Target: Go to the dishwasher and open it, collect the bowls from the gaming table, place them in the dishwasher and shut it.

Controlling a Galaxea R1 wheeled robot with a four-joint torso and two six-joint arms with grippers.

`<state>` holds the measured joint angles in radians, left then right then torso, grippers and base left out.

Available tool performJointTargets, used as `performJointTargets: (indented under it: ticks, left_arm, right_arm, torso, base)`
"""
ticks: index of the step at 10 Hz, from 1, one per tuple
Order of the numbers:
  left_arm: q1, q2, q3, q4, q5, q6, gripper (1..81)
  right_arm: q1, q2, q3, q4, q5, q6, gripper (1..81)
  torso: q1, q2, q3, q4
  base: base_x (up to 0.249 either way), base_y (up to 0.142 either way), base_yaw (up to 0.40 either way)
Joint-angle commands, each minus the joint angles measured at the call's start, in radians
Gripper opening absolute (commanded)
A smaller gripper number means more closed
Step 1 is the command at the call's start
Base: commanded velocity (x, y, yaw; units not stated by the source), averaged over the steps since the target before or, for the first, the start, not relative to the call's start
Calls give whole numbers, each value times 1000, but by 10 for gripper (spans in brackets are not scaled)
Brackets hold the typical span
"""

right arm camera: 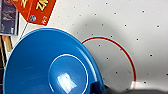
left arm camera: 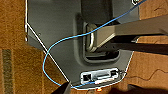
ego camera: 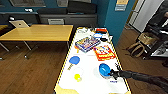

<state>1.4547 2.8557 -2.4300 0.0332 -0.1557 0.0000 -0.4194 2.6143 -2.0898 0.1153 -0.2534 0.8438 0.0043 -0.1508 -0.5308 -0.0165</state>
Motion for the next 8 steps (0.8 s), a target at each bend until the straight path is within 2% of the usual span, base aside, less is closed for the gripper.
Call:
performJointTargets:
  ticks: [1,3,5,8]
  left_arm:
    - [-1,-10,6,-3,67,0,811]
    - [-1,-7,6,1,67,2,811]
    - [-1,4,8,8,64,2,811]
    - [10,-7,29,13,-27,5,811]
  right_arm:
    - [145,-32,13,9,-18,0,10]
    - [185,-103,107,12,-23,8,10]
    - [201,-237,301,7,-35,11,10]
    - [142,-468,541,-28,-32,9,10]
  torso:
    - [0,0,0,0]
    - [0,0,0,0]
    - [0,0,0,0]
    - [0,0,0,0]
  base:
    - [0,0,0]
    - [0,0,0]
    - [0,0,0]
    - [0,0,0]
